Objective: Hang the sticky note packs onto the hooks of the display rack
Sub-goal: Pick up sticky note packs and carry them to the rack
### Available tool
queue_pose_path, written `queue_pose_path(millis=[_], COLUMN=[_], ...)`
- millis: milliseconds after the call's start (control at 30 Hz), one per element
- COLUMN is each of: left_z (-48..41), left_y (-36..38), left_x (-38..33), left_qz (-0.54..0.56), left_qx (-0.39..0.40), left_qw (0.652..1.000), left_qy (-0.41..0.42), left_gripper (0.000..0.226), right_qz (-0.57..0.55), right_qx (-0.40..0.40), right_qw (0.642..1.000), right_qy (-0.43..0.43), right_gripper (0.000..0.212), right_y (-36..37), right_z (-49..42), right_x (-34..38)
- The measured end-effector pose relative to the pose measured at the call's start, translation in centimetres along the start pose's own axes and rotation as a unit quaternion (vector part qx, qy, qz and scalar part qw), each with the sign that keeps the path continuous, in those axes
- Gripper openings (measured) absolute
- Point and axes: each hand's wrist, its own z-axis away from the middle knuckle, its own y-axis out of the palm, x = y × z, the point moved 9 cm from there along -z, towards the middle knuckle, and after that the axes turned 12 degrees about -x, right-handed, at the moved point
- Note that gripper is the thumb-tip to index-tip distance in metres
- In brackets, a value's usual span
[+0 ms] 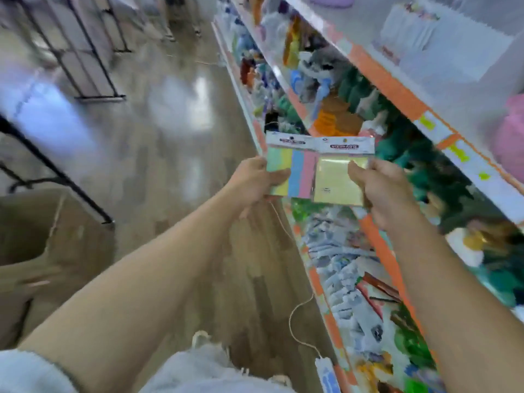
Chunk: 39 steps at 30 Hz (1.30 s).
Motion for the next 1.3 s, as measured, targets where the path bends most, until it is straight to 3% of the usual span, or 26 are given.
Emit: queue_pose_path(millis=[233,500,900,1300], left_z=[1.1,3.5,-1.3,-19.0], left_y=[-22.8,-40.4,-50.0,-52.6], left_x=[0.7,3.4,4.0,-2.7], left_qz=[0.026,0.043,0.137,0.163], left_qx=[-0.155,-0.305,-0.404,-0.481], left_qw=[0.988,0.951,0.904,0.862], left_qy=[0.007,-0.014,-0.021,-0.006], left_gripper=[0.019,0.018,0.025,0.022], right_qz=[0.004,0.019,0.013,-0.02], right_qx=[0.204,0.318,0.424,0.459], right_qw=[0.979,0.947,0.906,0.888], right_qy=[-0.03,-0.04,-0.012,-0.034], right_gripper=[0.013,0.013,0.02,0.02], right_y=[23.2,41.3,56.1,70.2], right_z=[5.4,12.7,12.2,-4.0], right_x=[2.8,3.2,4.9,11.4])
